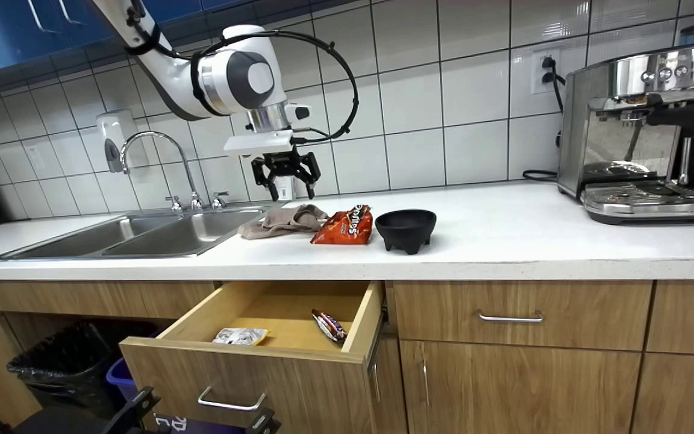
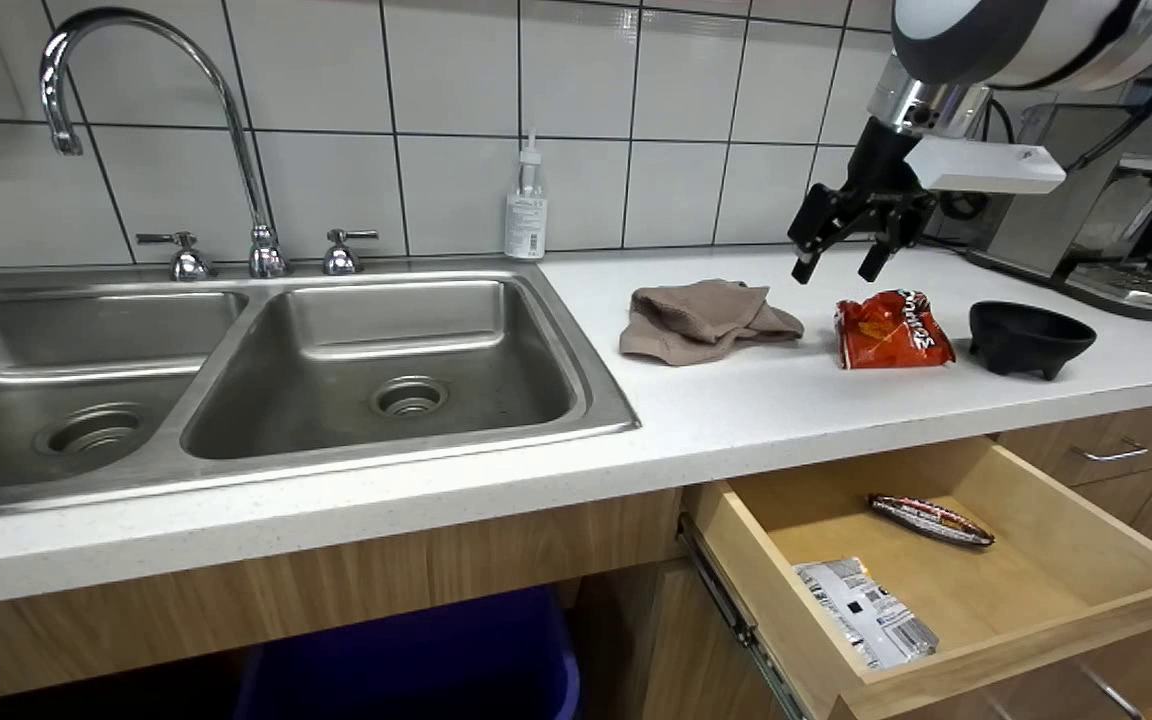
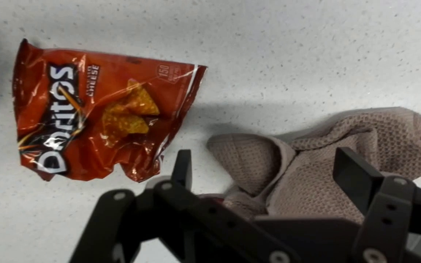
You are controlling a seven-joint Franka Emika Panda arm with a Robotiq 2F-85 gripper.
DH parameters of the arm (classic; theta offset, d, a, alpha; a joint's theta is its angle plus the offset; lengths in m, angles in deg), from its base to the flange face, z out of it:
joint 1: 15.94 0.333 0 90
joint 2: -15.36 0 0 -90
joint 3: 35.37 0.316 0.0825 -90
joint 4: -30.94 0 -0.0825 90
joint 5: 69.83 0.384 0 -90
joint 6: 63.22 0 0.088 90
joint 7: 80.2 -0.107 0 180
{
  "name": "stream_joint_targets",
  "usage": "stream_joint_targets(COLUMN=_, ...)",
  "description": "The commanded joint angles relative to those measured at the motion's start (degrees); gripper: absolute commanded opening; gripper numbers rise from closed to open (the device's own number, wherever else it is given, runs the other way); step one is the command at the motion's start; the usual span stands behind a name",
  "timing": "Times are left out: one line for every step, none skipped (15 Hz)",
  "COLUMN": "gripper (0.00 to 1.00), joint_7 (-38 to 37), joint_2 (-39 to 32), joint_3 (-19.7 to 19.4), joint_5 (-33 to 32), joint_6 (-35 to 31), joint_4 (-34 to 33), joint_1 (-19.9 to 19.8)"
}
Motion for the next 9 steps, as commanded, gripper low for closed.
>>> stream_joint_targets(gripper=1.0, joint_7=-4.63, joint_2=-3.41, joint_3=-1.42, joint_5=-1.61, joint_6=1.24, joint_4=-4.94, joint_1=-1.02)
stream_joint_targets(gripper=1.0, joint_7=-5.31, joint_2=-4.08, joint_3=-1.77, joint_5=-1.42, joint_6=1.33, joint_4=-5.75, joint_1=-1.22)
stream_joint_targets(gripper=1.0, joint_7=-6.2, joint_2=-4.77, joint_3=-2.25, joint_5=-1.59, joint_6=1.49, joint_4=-6.67, joint_1=-1.28)
stream_joint_targets(gripper=1.0, joint_7=-6.73, joint_2=-5.57, joint_3=-2.6, joint_5=-1.37, joint_6=1.32, joint_4=-7.51, joint_1=-1.56)
stream_joint_targets(gripper=1.0, joint_7=-7.22, joint_2=-6.43, joint_3=-2.98, joint_5=-1.27, joint_6=1.1, joint_4=-8.33, joint_1=-1.81)
stream_joint_targets(gripper=1.0, joint_7=-7.83, joint_2=-7.09, joint_3=-3.35, joint_5=-1.3, joint_6=0.97, joint_4=-9.08, joint_1=-1.94)
stream_joint_targets(gripper=1.0, joint_7=-8.5, joint_2=-7.8, joint_3=-3.78, joint_5=-1.49, joint_6=0.79, joint_4=-9.81, joint_1=-1.98)
stream_joint_targets(gripper=1.0, joint_7=-9.36, joint_2=-8.4, joint_3=-4.27, joint_5=-1.72, joint_6=0.76, joint_4=-10.49, joint_1=-1.92)
stream_joint_targets(gripper=1.0, joint_7=-10.08, joint_2=-9.02, joint_3=-4.8, joint_5=-2.01, joint_6=0.55, joint_4=-11.12, joint_1=-1.86)
